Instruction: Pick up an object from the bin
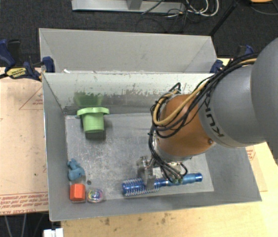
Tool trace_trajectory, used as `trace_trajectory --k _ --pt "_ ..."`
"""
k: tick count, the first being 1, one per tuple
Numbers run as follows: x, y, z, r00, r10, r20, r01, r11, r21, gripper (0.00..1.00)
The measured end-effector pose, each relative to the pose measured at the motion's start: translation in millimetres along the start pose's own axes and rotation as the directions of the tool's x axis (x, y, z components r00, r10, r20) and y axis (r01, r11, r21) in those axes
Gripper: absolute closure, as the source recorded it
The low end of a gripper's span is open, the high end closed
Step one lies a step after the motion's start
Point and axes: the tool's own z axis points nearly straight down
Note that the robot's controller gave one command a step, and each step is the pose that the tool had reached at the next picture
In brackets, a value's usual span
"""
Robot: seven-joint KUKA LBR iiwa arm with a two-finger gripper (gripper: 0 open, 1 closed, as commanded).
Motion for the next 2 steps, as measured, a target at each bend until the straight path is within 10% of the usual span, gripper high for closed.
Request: trace_trajectory --k 1,2 --pt "-1.7 -0.3 -0.3 1.000 0.001 0.007 -0.001 1.000 0.000 0.00" --pt "5.7 -1.5 -48.6 0.974 -0.225 -0.005 0.225 0.974 0.000 0.00"
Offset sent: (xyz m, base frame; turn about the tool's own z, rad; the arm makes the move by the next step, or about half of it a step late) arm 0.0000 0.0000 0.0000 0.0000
